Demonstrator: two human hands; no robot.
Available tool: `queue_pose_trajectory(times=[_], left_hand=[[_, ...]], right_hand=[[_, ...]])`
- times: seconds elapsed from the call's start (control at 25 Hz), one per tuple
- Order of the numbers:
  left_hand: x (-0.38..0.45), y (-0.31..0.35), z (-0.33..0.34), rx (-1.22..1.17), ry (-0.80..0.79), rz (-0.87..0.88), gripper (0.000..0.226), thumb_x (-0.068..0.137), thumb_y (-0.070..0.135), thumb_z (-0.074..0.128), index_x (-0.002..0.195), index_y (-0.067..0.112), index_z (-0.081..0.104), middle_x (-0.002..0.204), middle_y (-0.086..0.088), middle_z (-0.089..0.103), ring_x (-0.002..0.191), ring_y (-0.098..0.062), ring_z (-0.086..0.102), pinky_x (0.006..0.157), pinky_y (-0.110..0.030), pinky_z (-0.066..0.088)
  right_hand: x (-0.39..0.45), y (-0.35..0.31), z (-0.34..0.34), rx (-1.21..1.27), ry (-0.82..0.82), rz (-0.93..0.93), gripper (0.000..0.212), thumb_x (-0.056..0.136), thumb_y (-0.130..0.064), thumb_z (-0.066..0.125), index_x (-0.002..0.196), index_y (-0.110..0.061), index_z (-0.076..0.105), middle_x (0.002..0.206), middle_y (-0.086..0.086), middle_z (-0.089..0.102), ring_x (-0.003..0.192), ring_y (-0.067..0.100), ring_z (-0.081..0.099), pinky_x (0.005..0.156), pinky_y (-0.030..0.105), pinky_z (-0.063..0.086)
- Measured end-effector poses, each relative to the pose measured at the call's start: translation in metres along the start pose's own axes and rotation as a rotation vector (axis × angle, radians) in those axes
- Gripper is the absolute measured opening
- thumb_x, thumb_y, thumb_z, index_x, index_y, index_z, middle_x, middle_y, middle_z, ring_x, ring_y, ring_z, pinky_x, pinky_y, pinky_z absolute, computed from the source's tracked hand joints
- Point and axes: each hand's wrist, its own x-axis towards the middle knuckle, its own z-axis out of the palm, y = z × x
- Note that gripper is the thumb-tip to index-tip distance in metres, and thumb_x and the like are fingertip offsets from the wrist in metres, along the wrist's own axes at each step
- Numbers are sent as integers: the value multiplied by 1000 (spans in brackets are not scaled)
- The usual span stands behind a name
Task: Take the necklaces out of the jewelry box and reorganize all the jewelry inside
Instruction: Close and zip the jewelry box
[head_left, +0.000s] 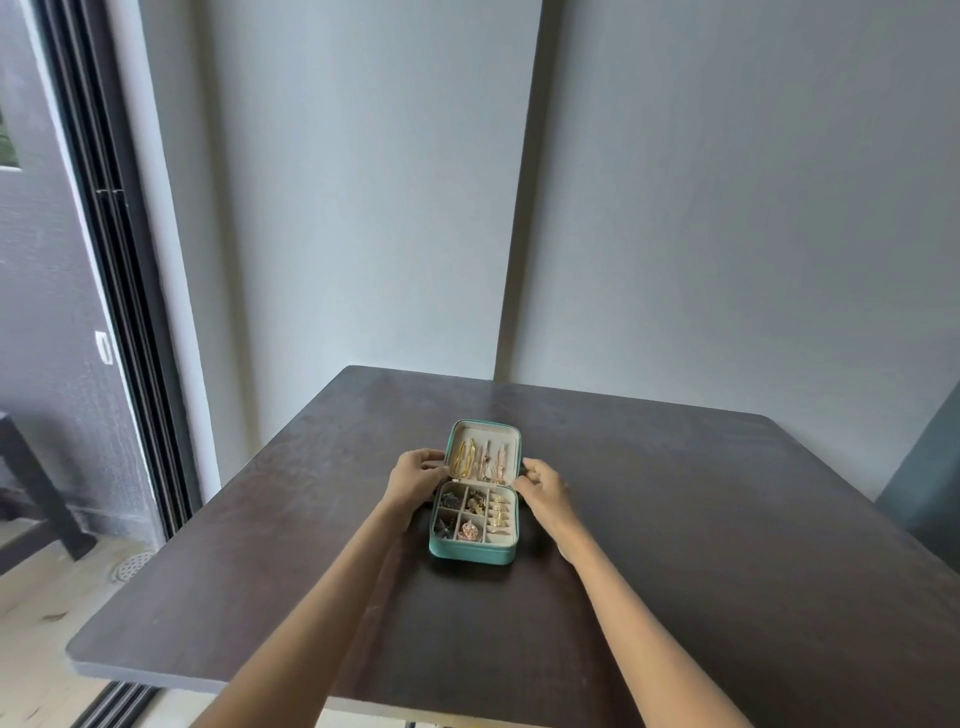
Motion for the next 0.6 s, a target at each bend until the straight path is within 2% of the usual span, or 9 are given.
queue_pose_trajectory(times=[0.12, 0.24, 0.32, 0.44, 0.6], left_hand=[[1, -2, 3, -124, -60, 26, 24, 89, -2, 56, 112, 1, 60, 87, -7, 68, 58, -7, 66, 51, -19, 53], [4, 0, 14, -161, -100, 45, 28, 85, -4, 61, 112, 1, 58, 82, -7, 67, 53, -5, 62, 49, -17, 51], [5, 2, 21, -163, -136, 75, 31, 82, -4, 65, 112, 3, 57, 78, -5, 67, 55, -7, 62, 51, -18, 51], [3, 0, 26, -199, -190, 147, 35, 80, -5, 67, 112, 7, 58, 82, -6, 66, 68, -16, 65, 65, -29, 57], [1, -8, 25, -206, -162, 262, 36, 78, -7, 68, 109, 10, 61, 91, -12, 68, 78, -22, 65, 75, -37, 58]], right_hand=[[9, 5, -8, 70, -15, -25, 34, 86, -23, 56, 119, -24, 58, 107, -7, 68, 97, 10, 64, 91, 38, 51], [14, 7, -21, 154, 4, -32, 30, 87, -14, 54, 116, -23, 59, 106, -2, 69, 94, 13, 66, 87, 37, 54], [19, 10, -28, 200, 40, -38, 31, 87, -9, 54, 114, -21, 60, 107, 2, 69, 96, 18, 66, 88, 40, 53], [24, 16, -32, 220, 45, -63, 32, 85, -7, 54, 111, -23, 61, 105, 0, 69, 98, 21, 65, 90, 42, 52], [19, 14, -34, 266, 46, -80, 35, 84, -2, 53, 116, -16, 60, 104, 3, 69, 96, 22, 65, 86, 38, 53]])
